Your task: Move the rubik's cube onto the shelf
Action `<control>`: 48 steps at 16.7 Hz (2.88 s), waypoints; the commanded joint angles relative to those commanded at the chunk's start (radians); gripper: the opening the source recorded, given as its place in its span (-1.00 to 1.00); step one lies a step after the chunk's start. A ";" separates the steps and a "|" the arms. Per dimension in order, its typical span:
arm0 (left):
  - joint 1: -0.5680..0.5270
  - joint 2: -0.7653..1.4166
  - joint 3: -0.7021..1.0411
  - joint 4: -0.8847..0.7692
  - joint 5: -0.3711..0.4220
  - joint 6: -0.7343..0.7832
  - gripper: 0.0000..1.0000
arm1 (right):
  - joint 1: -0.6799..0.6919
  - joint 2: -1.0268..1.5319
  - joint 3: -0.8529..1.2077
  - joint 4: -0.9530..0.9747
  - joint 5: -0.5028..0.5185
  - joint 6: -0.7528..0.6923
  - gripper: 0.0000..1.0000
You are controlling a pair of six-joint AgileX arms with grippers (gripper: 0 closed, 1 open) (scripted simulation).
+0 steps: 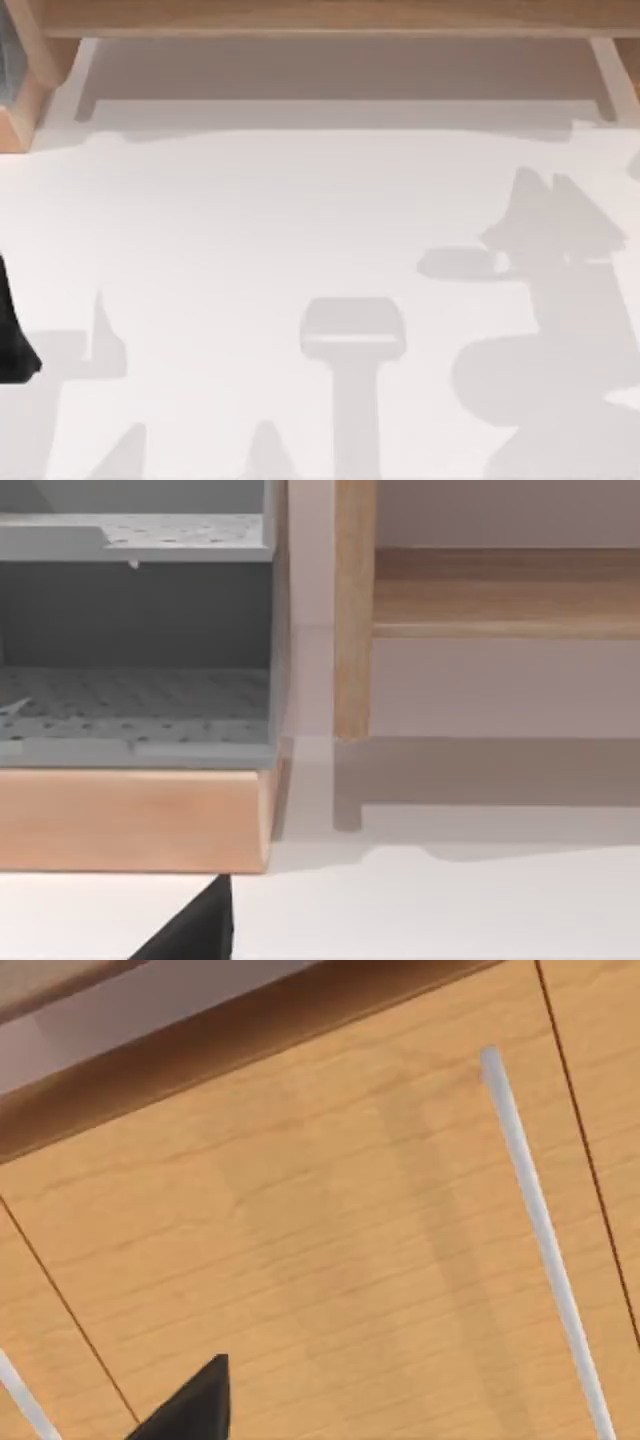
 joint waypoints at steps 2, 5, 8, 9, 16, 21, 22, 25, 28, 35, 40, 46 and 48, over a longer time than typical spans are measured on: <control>0.000 0.000 0.000 0.000 0.000 0.000 1.00 | -0.033 0.182 0.084 0.092 -0.032 -0.116 1.00; 0.000 0.000 0.000 0.000 0.000 0.000 1.00 | -0.076 0.404 0.186 0.204 -0.071 -0.257 1.00; 0.000 0.000 0.000 0.000 0.000 0.000 1.00 | -0.106 0.546 0.253 0.278 -0.096 -0.351 1.00; 0.000 0.000 0.000 0.000 0.000 0.000 1.00 | -0.112 0.573 0.266 0.293 -0.100 -0.369 1.00; 0.000 0.000 0.000 0.000 0.000 0.000 1.00 | -0.112 0.596 0.277 0.301 -0.102 -0.384 1.00; 0.000 0.000 0.000 0.000 0.000 0.000 1.00 | -0.098 0.637 0.367 0.255 -0.084 -0.386 1.00; 0.000 0.000 0.000 0.000 0.000 0.000 1.00 | -0.095 0.644 0.382 0.247 -0.082 -0.386 1.00; 0.000 0.000 0.000 0.000 0.000 0.000 1.00 | -0.094 0.649 0.393 0.242 -0.080 -0.386 1.00; 0.000 0.000 0.000 0.000 0.000 0.000 1.00 | -0.094 0.649 0.393 0.242 -0.080 -0.386 0.70; 0.000 0.000 0.000 0.000 0.000 0.000 1.00 | -0.094 0.649 0.393 0.242 -0.080 -0.386 -0.36; 0.000 0.000 0.000 0.000 0.000 0.000 1.00 | -0.094 0.649 0.393 0.242 -0.080 -0.386 -1.00; 0.000 0.000 0.000 0.000 0.000 0.000 1.00 | -0.094 0.649 0.393 0.242 -0.080 -0.386 -1.00; 0.000 0.000 0.000 0.000 0.000 0.000 1.00 | -0.097 0.651 0.392 0.239 -0.079 -0.384 -1.00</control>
